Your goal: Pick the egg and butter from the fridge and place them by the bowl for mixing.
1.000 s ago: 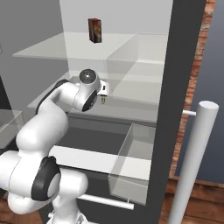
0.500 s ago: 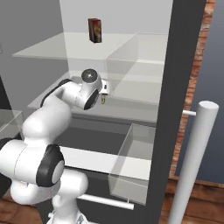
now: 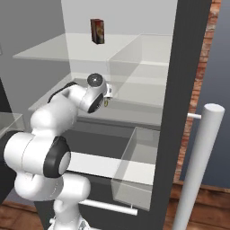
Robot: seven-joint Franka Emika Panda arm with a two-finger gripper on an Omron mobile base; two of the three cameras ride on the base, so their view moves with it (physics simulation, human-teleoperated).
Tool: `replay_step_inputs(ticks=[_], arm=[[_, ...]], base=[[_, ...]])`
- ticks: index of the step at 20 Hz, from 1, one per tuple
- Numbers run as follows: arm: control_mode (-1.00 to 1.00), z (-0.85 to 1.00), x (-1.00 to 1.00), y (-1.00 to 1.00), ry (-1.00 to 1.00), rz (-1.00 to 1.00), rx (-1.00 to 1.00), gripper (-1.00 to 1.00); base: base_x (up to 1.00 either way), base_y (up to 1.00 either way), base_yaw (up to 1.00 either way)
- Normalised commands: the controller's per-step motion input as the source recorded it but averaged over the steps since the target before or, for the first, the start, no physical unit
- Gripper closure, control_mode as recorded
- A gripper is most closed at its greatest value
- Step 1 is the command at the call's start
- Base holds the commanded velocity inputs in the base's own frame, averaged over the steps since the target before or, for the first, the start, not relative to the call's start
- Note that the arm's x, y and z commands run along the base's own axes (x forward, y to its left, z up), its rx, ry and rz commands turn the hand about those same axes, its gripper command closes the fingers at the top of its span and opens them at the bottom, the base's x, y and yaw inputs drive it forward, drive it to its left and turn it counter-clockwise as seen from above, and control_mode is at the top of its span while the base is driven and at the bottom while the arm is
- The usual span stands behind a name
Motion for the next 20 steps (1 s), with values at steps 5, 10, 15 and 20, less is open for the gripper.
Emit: replay_step_inputs(ticks=[5,10,15,20], arm=[[-1.0,-0.09,0.33,-0.06,0.01,0.03,0.0,-1.0],[-1.0,-0.15,0.26,-0.04,0.01,0.02,0.0,-1.0],[-1.0,-0.16,0.25,-0.02,0.0,0.01,0.0,-1.0],[-1.0,-0.21,0.14,0.0,0.0,0.01,-0.01,-1.0]], base=[[0.0,0.0,0.0],[0.0,0.0,0.0],[0.0,0.0,0.0],[0.0,0.0,0.0]])
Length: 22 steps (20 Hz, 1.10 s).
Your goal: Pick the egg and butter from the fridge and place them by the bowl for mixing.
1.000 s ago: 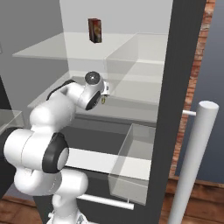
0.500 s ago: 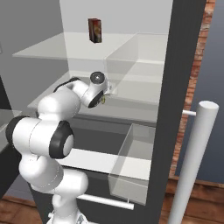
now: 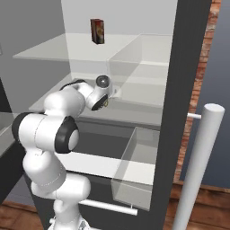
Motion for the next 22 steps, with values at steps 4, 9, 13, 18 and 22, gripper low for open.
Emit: replay_step_inputs(ticks=[4,9,13,18,22], arm=[[-1.0,-0.2,0.08,0.0,0.0,0.0,-0.02,-1.0],[-1.0,-0.23,0.01,0.0,0.0,0.0,-0.03,-1.0],[-1.0,-0.31,-0.12,0.05,0.0,0.0,-0.02,1.0],[-1.0,-0.37,-0.34,0.07,-0.01,0.0,0.0,1.0],[-1.0,-0.29,-0.46,0.0,-0.04,0.0,0.0,1.0]], base=[[0.0,0.0,0.0],[0.0,0.0,0.0],[0.0,0.0,0.0],[0.0,0.0,0.0],[0.0,0.0,0.0]])
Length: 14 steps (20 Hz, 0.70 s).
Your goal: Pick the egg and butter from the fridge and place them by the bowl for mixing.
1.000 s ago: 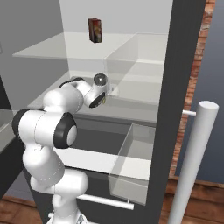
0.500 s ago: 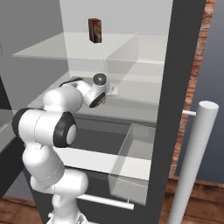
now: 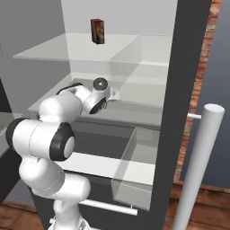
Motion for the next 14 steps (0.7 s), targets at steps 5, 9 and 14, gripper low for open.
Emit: replay_step_inputs(ticks=[5,9,14], arm=[[-1.0,0.03,-0.57,0.0,-0.01,0.0,0.0,1.0],[-1.0,0.41,-0.45,0.0,0.11,0.0,-0.07,1.0],[-1.0,0.44,-0.49,-0.04,0.12,0.01,-0.06,1.0]], base=[[0.0,0.0,0.0],[0.0,0.0,0.0],[0.0,0.0,0.0]])
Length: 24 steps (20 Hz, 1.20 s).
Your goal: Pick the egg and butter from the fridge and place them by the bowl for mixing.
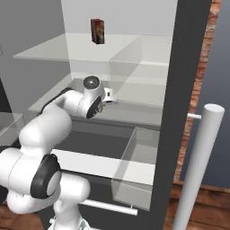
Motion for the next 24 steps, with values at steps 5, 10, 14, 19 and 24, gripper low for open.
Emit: replay_step_inputs(ticks=[5,10,14,19,24], arm=[[-1.0,0.31,-0.63,-0.1,0.02,0.0,0.0,1.0],[-1.0,0.23,-0.66,-0.05,0.0,0.0,0.0,1.0],[-1.0,0.21,-0.56,0.0,0.02,0.0,0.0,1.0],[-1.0,0.3,-0.44,0.0,0.08,0.0,0.0,1.0],[-1.0,0.29,-0.42,0.0,0.08,0.0,0.0,1.0]], base=[[0.0,0.0,0.0],[0.0,0.0,0.0],[0.0,0.0,0.0],[0.0,0.0,0.0],[0.0,0.0,0.0]])
